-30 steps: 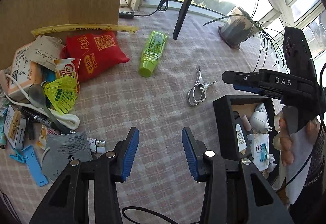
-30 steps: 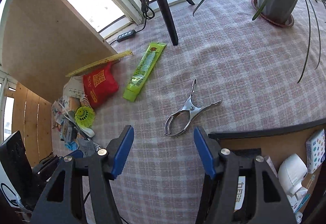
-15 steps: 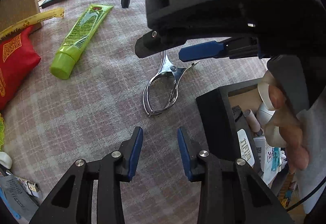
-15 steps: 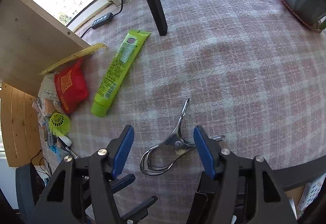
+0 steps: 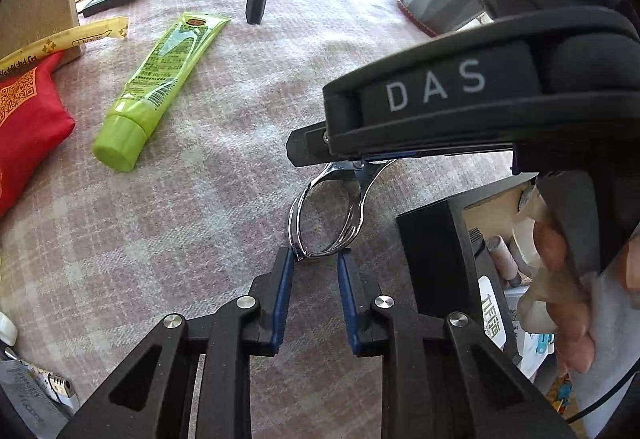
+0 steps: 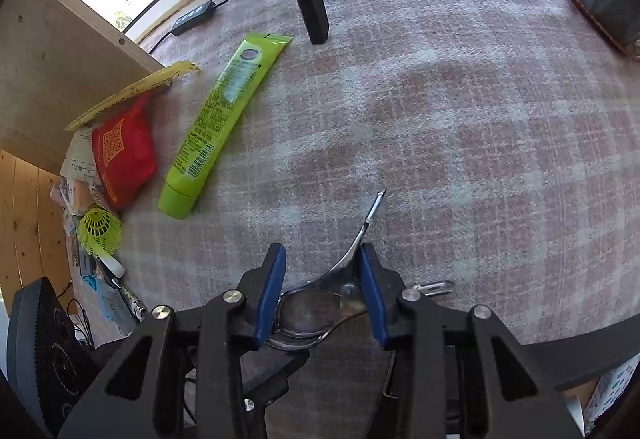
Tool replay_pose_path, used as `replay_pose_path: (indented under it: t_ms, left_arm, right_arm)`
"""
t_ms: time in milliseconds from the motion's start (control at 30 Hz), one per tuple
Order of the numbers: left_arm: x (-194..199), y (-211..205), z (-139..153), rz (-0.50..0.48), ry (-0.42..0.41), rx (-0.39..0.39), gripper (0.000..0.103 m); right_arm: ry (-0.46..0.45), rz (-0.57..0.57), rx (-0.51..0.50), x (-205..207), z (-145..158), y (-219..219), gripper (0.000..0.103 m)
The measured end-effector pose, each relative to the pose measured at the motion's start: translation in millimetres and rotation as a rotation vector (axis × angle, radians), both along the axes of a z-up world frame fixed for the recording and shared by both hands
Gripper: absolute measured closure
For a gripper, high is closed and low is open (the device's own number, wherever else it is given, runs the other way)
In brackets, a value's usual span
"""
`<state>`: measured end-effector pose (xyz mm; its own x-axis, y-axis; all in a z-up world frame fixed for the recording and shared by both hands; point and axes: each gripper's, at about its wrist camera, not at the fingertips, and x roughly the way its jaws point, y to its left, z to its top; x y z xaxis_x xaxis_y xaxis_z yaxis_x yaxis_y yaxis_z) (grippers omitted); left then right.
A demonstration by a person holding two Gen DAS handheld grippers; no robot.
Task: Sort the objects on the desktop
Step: 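Grasp the silver metal clip with the right tool, then carry the silver clip into the black tray and open the right tool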
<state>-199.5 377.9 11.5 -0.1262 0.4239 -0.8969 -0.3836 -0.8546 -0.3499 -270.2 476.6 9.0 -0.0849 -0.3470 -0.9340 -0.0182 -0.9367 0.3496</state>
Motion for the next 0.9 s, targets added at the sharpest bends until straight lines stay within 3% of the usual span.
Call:
replay_pose_path:
  t_ms: [133,267,567,900]
  left_arm:
    - [5,-9,8,0.021,-0.005,0.015,0.087]
    - [14,-15,25,0.024,0.041,0.002,0.087]
    - [38,-25,71,0.033,0.103,0.052,0.087]
    - [75,-3,103,-0.047,0.13,0.098,0.087]
  right_arm:
    - [0.011,-0.008,-0.04,5,10,1,0.072]
    - [0.039,0.016,-0.025,12,24,-7,0.073]
    - [0.107,0.042,-0.027,31,69,-7,0.073]
    - [0.167,0.0,-0.03,84,114,22,0.073]
